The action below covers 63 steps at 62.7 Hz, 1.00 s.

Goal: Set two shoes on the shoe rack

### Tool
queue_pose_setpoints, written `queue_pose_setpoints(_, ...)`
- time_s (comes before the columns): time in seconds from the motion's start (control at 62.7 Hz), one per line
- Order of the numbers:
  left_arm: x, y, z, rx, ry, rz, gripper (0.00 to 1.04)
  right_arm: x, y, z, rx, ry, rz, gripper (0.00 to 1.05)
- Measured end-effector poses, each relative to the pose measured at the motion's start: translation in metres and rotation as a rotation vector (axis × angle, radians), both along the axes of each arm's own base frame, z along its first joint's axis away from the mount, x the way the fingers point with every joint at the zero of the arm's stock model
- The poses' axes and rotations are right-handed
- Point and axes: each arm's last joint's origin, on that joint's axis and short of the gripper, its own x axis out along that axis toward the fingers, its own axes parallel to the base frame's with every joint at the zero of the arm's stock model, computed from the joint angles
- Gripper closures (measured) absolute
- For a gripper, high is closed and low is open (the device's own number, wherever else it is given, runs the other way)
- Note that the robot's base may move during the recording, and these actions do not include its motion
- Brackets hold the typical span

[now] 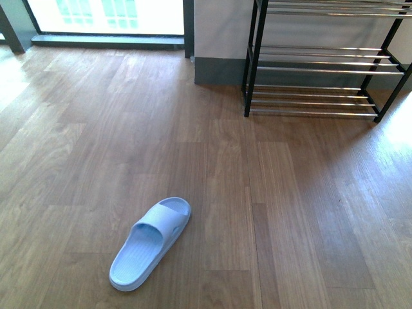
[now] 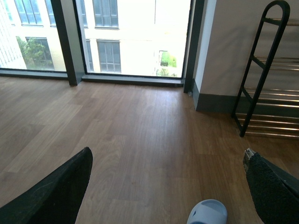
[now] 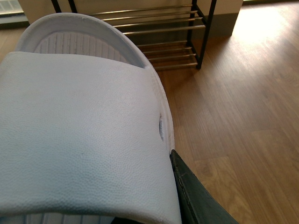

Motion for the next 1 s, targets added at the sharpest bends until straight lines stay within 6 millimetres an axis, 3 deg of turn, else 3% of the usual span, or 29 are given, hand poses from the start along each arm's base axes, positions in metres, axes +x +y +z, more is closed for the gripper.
queue_pose_setpoints(1.005, 0.0000, 0.0000, 0.0000, 0.000, 0.000, 0.000, 0.09, -0.0008, -0.0008, 0.0000, 0.000, 0.000, -0.005, 1.03)
